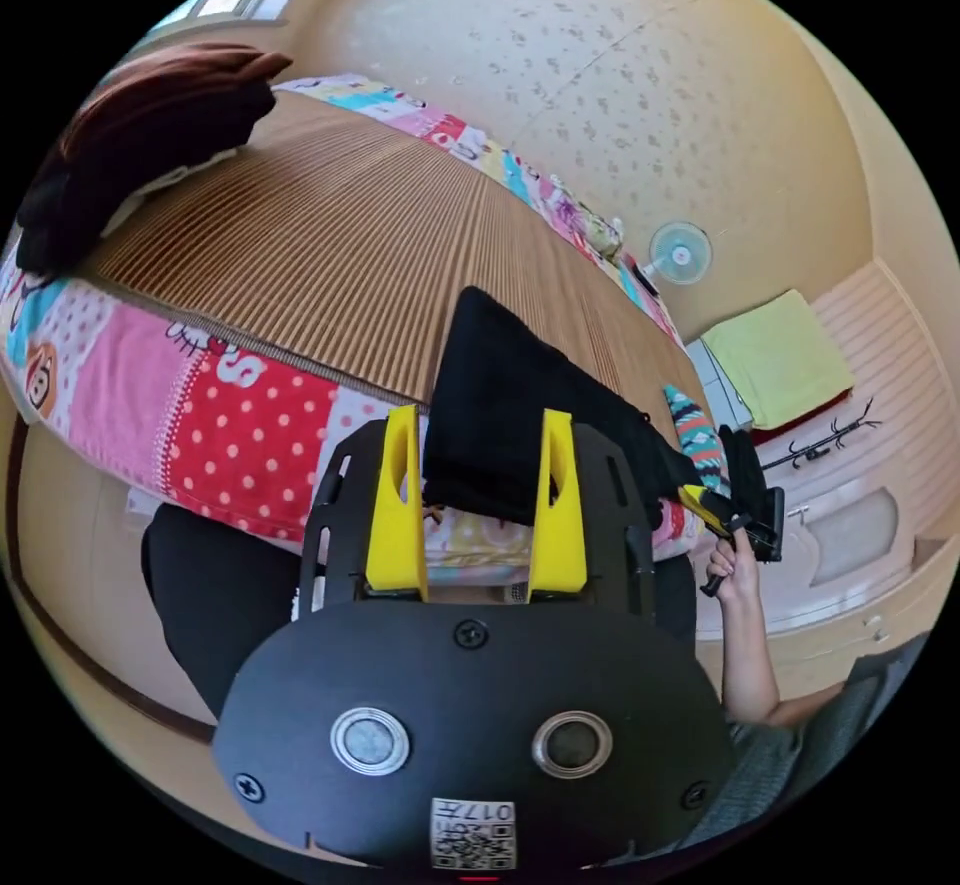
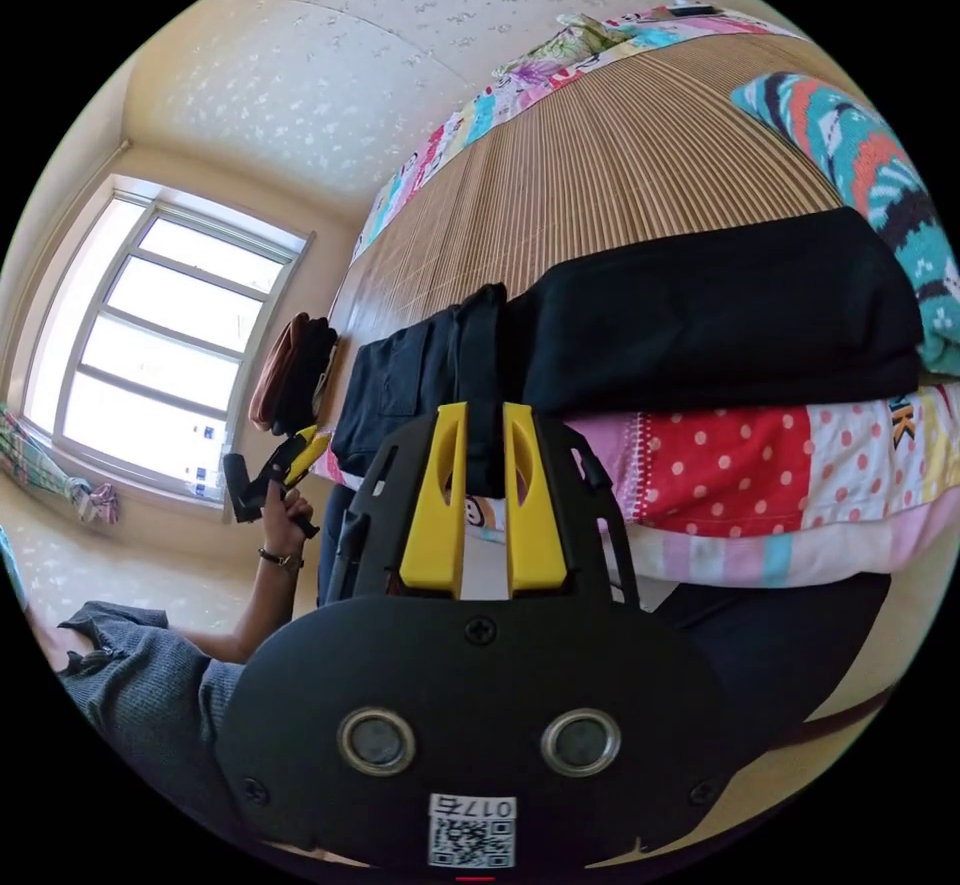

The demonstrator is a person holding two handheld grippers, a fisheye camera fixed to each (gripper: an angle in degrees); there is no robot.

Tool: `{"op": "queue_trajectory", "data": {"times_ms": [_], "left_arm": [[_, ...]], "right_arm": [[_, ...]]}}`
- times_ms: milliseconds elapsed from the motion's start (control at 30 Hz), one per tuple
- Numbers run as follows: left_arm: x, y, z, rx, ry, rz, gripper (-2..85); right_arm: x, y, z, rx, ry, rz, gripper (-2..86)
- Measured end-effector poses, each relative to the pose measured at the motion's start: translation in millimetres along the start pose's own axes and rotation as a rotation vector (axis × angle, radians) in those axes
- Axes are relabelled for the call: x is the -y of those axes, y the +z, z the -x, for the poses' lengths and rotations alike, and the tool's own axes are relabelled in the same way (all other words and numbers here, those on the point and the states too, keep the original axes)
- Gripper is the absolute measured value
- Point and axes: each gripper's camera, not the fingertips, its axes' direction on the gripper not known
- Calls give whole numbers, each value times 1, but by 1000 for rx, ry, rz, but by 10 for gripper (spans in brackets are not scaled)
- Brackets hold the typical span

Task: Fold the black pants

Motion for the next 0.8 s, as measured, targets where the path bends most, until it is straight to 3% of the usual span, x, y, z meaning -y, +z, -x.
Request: {"op": "queue_trajectory", "data": {"times_ms": [67,167,233,333,467,633,800], "left_arm": [[-5,23,14,-70,-34,83,159],[-17,23,29,-140,-106,65,115],[-18,22,44,-436,-110,86,60],[-15,19,45,-916,-72,112,50],[-8,-33,-8,-926,186,43,50],[13,-83,-102,-767,412,-3,51],[17,-39,-195,-706,552,31,51]], "right_arm": [[1,8,8,-15,-21,-4,51],[1,16,22,-58,-42,-33,36],[1,27,33,-73,-80,-62,25],[8,59,49,-1,-156,23,15],[17,101,71,94,-190,134,10],[26,135,120,300,-354,236,8],[45,107,100,386,-294,118,7]]}}
